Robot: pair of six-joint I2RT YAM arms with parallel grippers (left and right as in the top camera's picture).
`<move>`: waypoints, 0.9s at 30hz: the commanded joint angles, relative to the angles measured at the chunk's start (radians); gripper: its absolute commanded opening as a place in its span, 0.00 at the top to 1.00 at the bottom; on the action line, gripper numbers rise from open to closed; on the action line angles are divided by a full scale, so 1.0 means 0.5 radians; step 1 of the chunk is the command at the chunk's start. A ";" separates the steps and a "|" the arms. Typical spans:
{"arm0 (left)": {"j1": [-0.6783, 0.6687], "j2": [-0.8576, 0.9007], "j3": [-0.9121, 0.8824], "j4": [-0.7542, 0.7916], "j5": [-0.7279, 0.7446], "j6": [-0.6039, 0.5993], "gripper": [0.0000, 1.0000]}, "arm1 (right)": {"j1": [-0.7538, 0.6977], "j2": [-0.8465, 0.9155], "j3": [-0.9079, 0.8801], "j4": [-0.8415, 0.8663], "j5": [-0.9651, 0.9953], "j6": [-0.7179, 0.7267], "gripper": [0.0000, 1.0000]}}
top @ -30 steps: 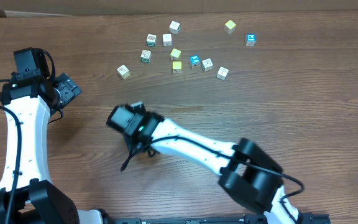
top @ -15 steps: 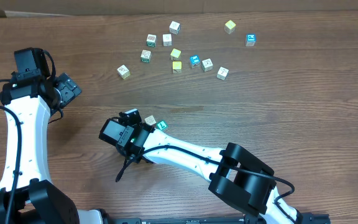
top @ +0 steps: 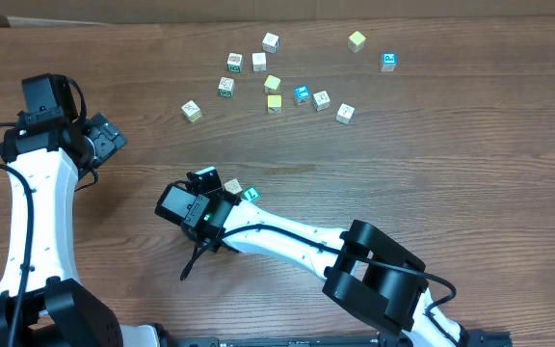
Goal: Form a circle
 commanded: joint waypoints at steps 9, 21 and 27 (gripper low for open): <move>-0.005 -0.018 0.023 0.004 -0.012 -0.027 0.00 | -0.061 -0.001 -0.045 0.011 0.034 0.098 0.52; -0.005 -0.018 0.023 0.004 -0.012 -0.027 0.00 | -0.061 -0.001 -0.050 0.011 0.028 0.102 0.62; -0.005 -0.018 0.023 0.003 -0.012 -0.027 0.00 | -0.061 -0.001 -0.050 0.018 0.028 0.102 0.70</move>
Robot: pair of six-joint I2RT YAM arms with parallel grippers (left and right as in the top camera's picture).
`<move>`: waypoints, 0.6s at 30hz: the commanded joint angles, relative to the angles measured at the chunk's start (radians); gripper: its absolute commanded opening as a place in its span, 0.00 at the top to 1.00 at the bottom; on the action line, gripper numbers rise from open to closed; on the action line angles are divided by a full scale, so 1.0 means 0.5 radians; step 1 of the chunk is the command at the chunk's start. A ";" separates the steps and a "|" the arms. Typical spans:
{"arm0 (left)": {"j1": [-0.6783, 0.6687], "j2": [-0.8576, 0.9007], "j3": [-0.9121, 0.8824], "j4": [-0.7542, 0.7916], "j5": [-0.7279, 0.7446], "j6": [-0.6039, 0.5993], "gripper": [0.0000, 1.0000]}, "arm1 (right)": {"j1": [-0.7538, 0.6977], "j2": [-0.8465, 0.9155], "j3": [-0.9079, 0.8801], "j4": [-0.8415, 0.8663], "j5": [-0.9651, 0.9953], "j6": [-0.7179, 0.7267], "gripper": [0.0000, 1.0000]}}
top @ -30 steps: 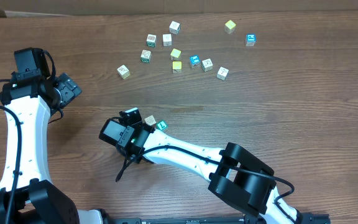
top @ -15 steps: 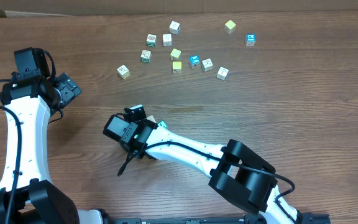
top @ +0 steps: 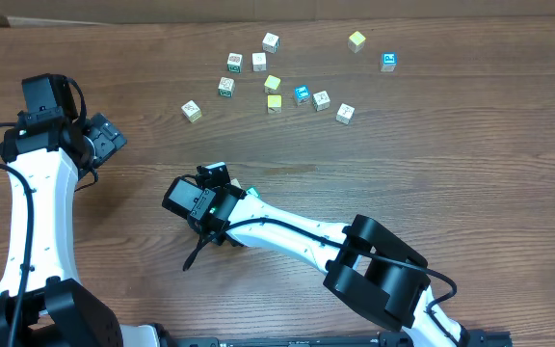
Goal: Form a circle
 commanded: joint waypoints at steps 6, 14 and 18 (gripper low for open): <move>-0.005 -0.018 0.023 0.003 -0.011 -0.027 0.00 | -0.002 -0.001 -0.014 0.009 0.028 0.008 0.70; -0.005 -0.018 0.023 0.003 -0.012 -0.027 0.00 | -0.033 -0.001 -0.014 0.011 0.028 0.008 0.70; -0.005 -0.018 0.023 0.004 -0.012 -0.027 0.00 | -0.040 -0.001 -0.014 0.011 0.027 0.008 0.70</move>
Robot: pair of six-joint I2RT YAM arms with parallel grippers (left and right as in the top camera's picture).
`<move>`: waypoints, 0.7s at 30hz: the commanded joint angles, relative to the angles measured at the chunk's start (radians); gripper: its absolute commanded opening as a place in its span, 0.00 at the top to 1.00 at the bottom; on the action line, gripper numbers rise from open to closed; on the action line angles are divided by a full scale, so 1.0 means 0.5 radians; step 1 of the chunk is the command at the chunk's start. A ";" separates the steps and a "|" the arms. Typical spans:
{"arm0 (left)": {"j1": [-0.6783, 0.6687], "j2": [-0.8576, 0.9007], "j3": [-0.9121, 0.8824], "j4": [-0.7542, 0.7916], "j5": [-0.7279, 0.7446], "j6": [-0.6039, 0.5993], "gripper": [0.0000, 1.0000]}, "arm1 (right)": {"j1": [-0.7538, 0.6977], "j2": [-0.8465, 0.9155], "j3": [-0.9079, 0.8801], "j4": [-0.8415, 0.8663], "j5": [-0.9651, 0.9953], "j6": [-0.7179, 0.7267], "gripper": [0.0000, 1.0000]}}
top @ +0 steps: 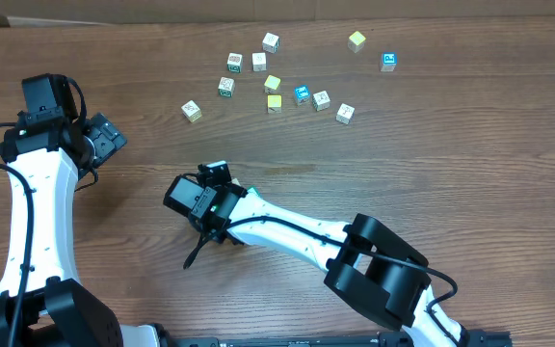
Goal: Form a circle
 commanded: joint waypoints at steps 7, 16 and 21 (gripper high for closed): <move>-0.005 -0.018 0.023 0.004 -0.012 -0.027 0.00 | -0.022 -0.001 -0.014 0.010 0.028 0.007 0.70; -0.005 -0.018 0.023 0.003 -0.012 -0.027 0.01 | -0.023 -0.001 -0.014 0.012 0.028 0.005 0.69; -0.005 -0.018 0.023 0.003 -0.012 -0.027 0.00 | -0.023 -0.001 -0.014 0.018 0.029 -0.003 0.69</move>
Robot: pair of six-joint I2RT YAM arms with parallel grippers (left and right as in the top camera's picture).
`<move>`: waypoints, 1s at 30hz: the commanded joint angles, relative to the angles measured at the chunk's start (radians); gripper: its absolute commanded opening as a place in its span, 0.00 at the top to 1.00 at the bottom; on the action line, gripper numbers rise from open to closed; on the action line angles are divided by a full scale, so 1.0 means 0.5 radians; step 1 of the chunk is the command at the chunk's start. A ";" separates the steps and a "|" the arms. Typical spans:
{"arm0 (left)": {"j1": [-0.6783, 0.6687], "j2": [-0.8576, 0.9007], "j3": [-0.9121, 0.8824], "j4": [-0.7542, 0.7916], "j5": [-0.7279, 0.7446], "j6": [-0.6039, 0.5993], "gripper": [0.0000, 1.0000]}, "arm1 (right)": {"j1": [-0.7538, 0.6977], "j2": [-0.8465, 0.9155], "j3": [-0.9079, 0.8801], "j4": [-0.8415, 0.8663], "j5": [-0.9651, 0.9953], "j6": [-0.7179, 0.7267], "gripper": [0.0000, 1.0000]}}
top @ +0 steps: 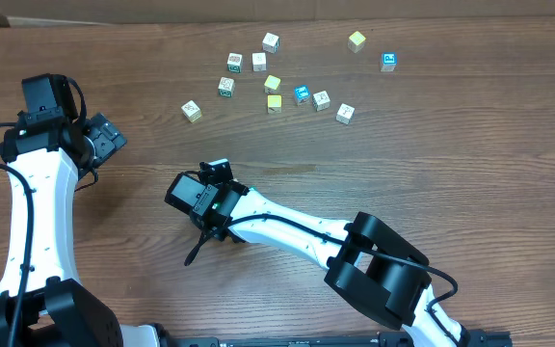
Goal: Form a circle
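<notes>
Several small cubes lie scattered across the far half of the table, among them a tan one (192,111) at the left end, a yellow one (274,102), a blue one (302,93) and another blue one (388,62) at the far right. My right gripper (217,170) sits low at the table's centre-left, well short of that cluster. Its fingers are too small and dark to read, and no cube shows beside them. My left gripper (106,136) hovers at the left side, away from every cube.
The right arm (297,236) stretches in from the bottom right across the near half of the table. A dark cable (193,255) trails below its wrist. The left arm (32,212) stands along the left edge.
My right gripper has edged slightly farther away. The green sliver that showed beside its wrist is now covered by the arm. The left arm and the far cubes are unchanged.
At first a tan cube and a green cube lay just right of my right gripper. Then the gripper stood a little farther up and right, the tan cube was hidden and only a green edge showed. Now neither cube shows.
</notes>
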 commanded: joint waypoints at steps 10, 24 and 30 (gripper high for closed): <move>-0.005 -0.018 0.023 0.003 -0.012 -0.027 0.01 | -0.017 -0.001 -0.014 0.014 0.028 -0.002 0.69; -0.005 -0.018 0.023 0.003 -0.011 -0.027 0.00 | -0.017 -0.001 -0.014 0.014 0.028 -0.002 0.55; -0.005 -0.018 0.023 0.003 -0.012 -0.027 0.00 | -0.016 -0.018 0.060 -0.012 0.028 -0.082 0.48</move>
